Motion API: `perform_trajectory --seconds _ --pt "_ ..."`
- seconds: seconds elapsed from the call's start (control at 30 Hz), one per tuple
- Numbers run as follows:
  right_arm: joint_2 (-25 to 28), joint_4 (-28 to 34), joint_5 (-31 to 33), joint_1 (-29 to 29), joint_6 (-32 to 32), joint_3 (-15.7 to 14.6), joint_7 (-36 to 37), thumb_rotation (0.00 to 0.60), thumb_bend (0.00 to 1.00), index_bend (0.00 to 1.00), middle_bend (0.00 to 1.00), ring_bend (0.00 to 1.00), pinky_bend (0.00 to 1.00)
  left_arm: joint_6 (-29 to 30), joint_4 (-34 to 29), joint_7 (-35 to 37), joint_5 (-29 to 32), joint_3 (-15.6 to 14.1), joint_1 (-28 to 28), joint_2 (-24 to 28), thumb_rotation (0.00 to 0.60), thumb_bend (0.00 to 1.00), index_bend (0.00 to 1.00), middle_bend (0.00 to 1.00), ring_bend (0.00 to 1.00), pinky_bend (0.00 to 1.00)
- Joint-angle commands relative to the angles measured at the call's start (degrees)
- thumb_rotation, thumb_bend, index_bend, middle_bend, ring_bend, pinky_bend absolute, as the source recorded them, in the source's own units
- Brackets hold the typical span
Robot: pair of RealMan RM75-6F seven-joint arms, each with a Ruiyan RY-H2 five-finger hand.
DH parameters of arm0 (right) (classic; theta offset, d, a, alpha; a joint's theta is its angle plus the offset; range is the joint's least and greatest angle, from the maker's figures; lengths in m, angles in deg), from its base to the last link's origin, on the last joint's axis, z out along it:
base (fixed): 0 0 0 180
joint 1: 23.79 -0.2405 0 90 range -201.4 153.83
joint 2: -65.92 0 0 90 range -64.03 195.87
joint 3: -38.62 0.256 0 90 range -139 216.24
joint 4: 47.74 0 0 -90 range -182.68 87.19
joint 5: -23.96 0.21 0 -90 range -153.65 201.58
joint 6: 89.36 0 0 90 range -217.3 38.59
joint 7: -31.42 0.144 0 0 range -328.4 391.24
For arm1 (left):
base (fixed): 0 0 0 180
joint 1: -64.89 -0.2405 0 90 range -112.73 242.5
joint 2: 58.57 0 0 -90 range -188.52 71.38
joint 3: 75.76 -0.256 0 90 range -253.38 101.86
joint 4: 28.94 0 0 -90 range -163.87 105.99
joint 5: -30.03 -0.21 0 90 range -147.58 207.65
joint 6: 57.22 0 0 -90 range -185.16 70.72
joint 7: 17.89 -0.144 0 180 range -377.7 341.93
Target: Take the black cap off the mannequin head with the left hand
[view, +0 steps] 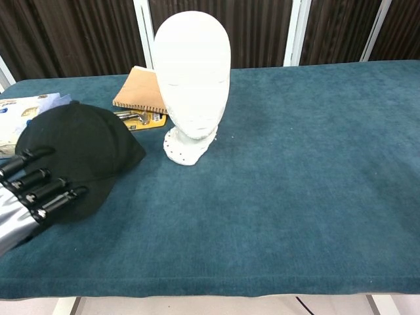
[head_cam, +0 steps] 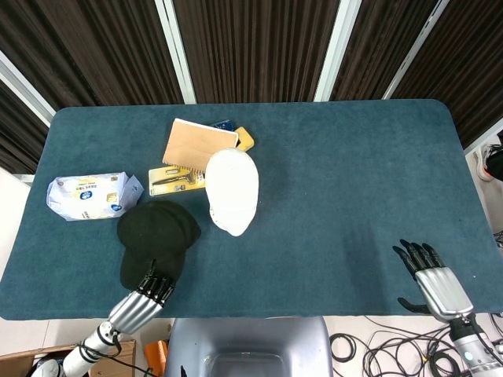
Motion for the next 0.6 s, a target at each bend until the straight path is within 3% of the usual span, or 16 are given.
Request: perform_trajectory --seconds 0.03,0.1,0.2,0.33,0.53,0.6 --pt "0.0 0.0 0.0 0.0 0.0 0.0 0.0 0.6 0.12 0.0 0.0 0.0 0.0 -4.2 0.3 3.3 2.3 -0.9 -2.2 -1.0 0.6 0.25 0.02 0.11 0.18 0.17" --pt "0.1 0.1 0.0 0.1 0.1 0.0 0.1 0.6 0.12 0.0 0.0 0.0 0.0 -4.8 -0.2 4.0 2.9 -1.0 -2.6 -0.9 0.6 0.21 0.0 0.02 0.08 0.14" --pt "0.1 0.0 0.0 0.1 0.2 0.0 0.2 0.6 0.12 0.0 0.0 0.0 0.0 -5.4 -1.9 5.7 3.6 -1.5 -3.3 0.0 0.6 0.17 0.0 0.0 0.01 0.11" --pt "0.1 0.0 -0.1 0.1 0.2 -0.1 0.2 0.6 0.12 0.0 0.0 0.0 0.0 -6.0 -6.1 7.9 3.8 -2.8 -4.2 2.4 0.6 0.14 0.0 0.0 0.0 0.08" --pt "0.1 0.0 -0.1 0.2 0.4 -0.1 0.2 0.6 0.12 0.0 0.0 0.0 0.0 -9.1 -21.0 10.7 4.6 -4.4 -4.7 10.2 0.6 0.13 0.0 0.0 0.0 0.07" --pt "0.1 0.0 -0.1 0.2 0.4 -0.1 0.2 0.6 0.12 0.0 0.0 0.0 0.0 -11.5 -28.8 10.0 5.1 -5.1 -4.6 14.3 0.6 0.13 0.0 0.0 0.0 0.07"
